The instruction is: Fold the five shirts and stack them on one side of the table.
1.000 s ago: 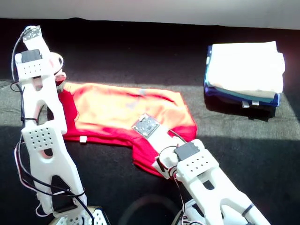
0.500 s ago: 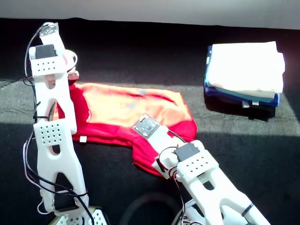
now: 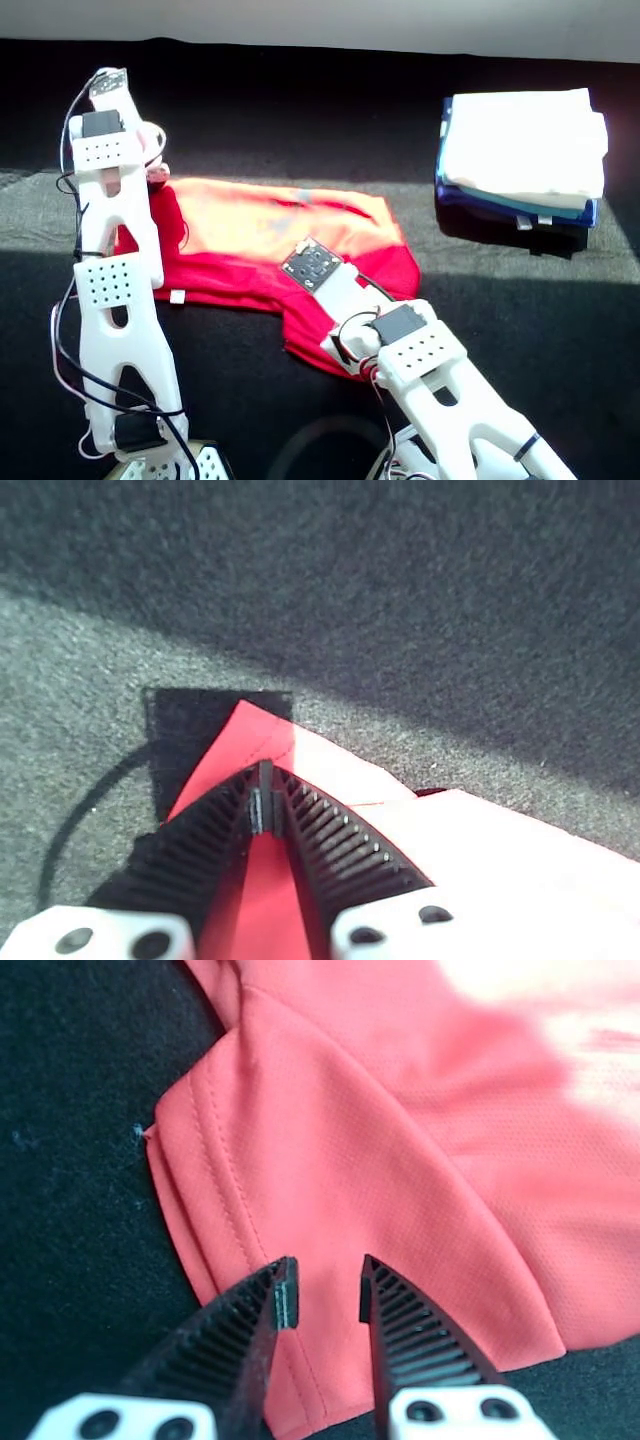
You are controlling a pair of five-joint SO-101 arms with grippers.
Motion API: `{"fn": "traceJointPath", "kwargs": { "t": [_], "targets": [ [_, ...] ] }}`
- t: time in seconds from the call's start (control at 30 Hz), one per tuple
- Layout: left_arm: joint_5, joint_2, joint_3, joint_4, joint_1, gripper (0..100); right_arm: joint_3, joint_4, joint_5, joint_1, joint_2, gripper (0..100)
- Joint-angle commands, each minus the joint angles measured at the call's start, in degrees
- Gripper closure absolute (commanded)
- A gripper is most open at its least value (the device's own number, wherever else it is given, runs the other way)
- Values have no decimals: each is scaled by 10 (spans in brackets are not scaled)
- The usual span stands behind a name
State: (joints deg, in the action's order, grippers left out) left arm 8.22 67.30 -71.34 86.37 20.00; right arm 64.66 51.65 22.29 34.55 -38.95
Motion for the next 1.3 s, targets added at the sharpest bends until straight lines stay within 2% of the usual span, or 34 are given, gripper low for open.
{"fn": "traceJointPath", "kwargs": {
  "t": [0.0, 0.33, 0.47, 0.77, 0.97, 1.27],
  "targets": [
    [-4, -7, -17, -7, 25, 991, -3, -7, 7, 2, -14, 887],
    [-1, -5, -70, -29, 55, 991, -1, -6, 4, 3, -14, 887],
    [0, -10, -72, -38, 50, 991, 14, -7, 7, 8, -17, 887],
    [0, -5, -120, 11, 15, 991, 38, -7, 4, 96, -17, 887],
    [0, 32, -124, 11, -10, 991, 36, -7, 4, 98, -16, 887],
    [0, 81, -125, -25, 3, 991, 39, -7, 4, 98, -14, 887]
  ]
}}
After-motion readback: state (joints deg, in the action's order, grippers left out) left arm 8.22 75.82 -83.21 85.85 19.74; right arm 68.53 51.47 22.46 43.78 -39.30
